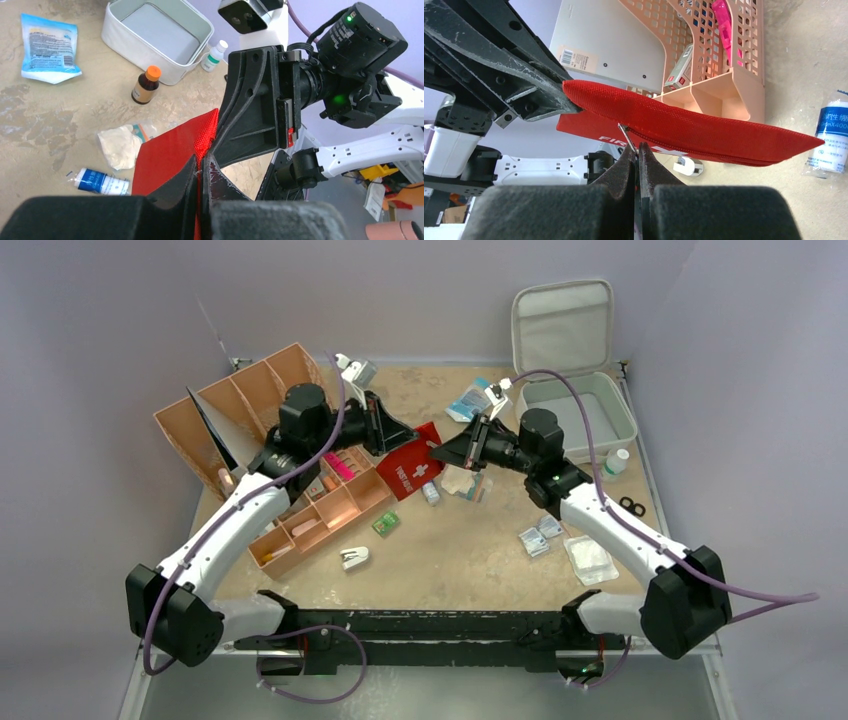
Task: Organize the medicine kit
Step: Zip the medicine pouch.
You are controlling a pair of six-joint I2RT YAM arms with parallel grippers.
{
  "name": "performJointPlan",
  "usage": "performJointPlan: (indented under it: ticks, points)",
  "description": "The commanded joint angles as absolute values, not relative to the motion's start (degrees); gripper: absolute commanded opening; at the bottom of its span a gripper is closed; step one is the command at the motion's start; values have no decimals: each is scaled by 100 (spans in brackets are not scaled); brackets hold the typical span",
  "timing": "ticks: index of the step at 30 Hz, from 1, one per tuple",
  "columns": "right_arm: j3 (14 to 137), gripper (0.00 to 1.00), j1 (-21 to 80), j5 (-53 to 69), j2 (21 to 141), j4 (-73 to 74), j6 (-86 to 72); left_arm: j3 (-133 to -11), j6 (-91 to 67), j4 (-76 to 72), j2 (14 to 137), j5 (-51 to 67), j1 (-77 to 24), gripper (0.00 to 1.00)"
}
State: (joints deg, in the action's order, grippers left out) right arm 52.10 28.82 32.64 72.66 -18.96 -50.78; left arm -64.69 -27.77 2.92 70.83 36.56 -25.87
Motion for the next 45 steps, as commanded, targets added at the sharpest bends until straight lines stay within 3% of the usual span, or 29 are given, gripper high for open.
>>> performJointPlan:
  ticks: [1, 17, 25, 31, 35, 41, 45]
  points:
    - [5048, 0, 2732, 3041, 7423, -1521, -5177, -6335, -3661, -1121, 6648, 3606, -2332, 0]
    - [4780, 0, 2474, 2640, 7392, -1151, -4947, -6478, -4513, -1417, 6371, 3273, -2062, 0]
    - [4562, 0, 2110, 2513, 7275, -994, -4720, -7363, -4616, -541, 6479, 3237, -1919, 0]
    - [4512, 0, 2048, 3232, 7243, -1688, -4677, -7345, -4553, -572, 6592, 3535, -1881, 0]
    - [5099, 0, 2052, 4085, 7024, -1919, -4393, -7274, -4462, -676, 6709, 3909, -1881, 0]
    - [5418, 42, 2057, 4660, 6752, -2343, -4369, -7155, -4341, -797, 6725, 4077, -1881, 0]
    - [5613, 54, 2066, 4855, 6896, -2804, -4697, -7213, -4520, -934, 6862, 4443, -1881, 0]
